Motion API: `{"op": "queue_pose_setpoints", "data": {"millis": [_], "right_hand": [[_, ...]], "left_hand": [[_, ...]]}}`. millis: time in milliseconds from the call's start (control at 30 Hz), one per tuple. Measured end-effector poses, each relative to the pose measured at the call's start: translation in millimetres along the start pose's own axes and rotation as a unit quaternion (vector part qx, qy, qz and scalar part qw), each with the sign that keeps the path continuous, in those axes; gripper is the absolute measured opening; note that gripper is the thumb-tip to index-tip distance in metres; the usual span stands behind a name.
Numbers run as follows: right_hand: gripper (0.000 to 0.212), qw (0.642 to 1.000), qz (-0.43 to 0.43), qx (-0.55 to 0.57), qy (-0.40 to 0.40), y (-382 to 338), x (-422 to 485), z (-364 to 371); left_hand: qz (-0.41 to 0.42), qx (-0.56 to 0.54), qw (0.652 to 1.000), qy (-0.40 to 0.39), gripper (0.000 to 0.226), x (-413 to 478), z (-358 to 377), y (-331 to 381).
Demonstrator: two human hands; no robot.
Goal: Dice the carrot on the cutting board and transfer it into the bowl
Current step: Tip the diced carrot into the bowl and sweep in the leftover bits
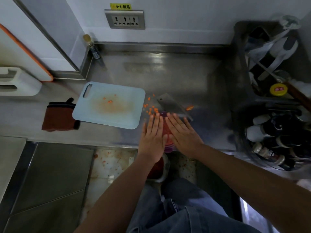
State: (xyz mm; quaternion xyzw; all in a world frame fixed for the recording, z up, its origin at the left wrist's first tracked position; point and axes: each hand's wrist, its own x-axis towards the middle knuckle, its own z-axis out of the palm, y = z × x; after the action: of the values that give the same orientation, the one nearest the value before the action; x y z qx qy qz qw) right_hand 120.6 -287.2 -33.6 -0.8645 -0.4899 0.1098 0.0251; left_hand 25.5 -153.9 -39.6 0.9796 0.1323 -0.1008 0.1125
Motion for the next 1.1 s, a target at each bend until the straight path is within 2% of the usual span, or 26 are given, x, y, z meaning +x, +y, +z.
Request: {"op": "queue_pose_setpoints", "data": {"millis": [100, 200, 300, 367, 467, 633, 700, 767, 867, 900, 967, 1033, 1100], "right_hand": [[0.061, 0.997, 0.033, 0.067, 0.007, -4, -2, -1], [0.066, 0.985, 0.110, 0.124, 0.043, -21, -7, 0], [0.057, 0.977, 0.160, 0.113, 0.086, -31, -5, -11], [0.062, 0.984, 0.134, 0.074, 0.088, -28, 1, -15], [0.060, 0.998, 0.046, 0.005, 0.040, -24, 8, -7], [0.061, 0.999, 0.026, -0.018, 0.011, -22, 9, 6], [0.063, 1.000, 0.014, 0.009, 0.006, -19, 9, 6], [0.066, 0.996, 0.010, 0.083, 0.006, -18, 10, 4], [0.070, 0.973, 0.102, 0.200, 0.056, -19, 8, -4], [0.070, 0.963, 0.151, 0.206, 0.086, -20, 8, -7], [0.063, 0.952, 0.215, 0.186, 0.115, -19, 10, -15], [0.057, 0.951, 0.237, 0.180, 0.089, -17, 12, -23], [0.060, 0.952, 0.247, 0.174, 0.037, -13, 16, -30]], "left_hand": [[-0.009, -0.002, 1.000, 0.024, 0.073, 0, -2, -7], [-0.086, -0.013, 0.995, 0.058, 0.080, -2, -5, -18], [-0.144, -0.047, 0.986, 0.070, 0.076, -3, -13, -24], [-0.148, -0.062, 0.985, 0.065, 0.069, -2, -14, -23], [-0.129, -0.093, 0.987, 0.035, 0.076, -3, -5, -18], [-0.137, -0.105, 0.984, 0.039, 0.078, -2, 5, -16], [-0.137, -0.105, 0.984, 0.044, 0.077, -3, 4, -16], [-0.150, -0.110, 0.981, 0.049, 0.077, -3, 3, -15], [-0.201, -0.102, 0.970, 0.090, 0.080, -4, -4, -10], [-0.224, -0.091, 0.965, 0.104, 0.080, -4, -7, -10], [-0.264, -0.084, 0.958, 0.079, 0.076, -5, -16, -10], [-0.301, -0.119, 0.945, 0.042, 0.076, -4, -24, -13], [-0.346, -0.213, 0.914, 0.017, 0.081, -3, -27, -18]]}}
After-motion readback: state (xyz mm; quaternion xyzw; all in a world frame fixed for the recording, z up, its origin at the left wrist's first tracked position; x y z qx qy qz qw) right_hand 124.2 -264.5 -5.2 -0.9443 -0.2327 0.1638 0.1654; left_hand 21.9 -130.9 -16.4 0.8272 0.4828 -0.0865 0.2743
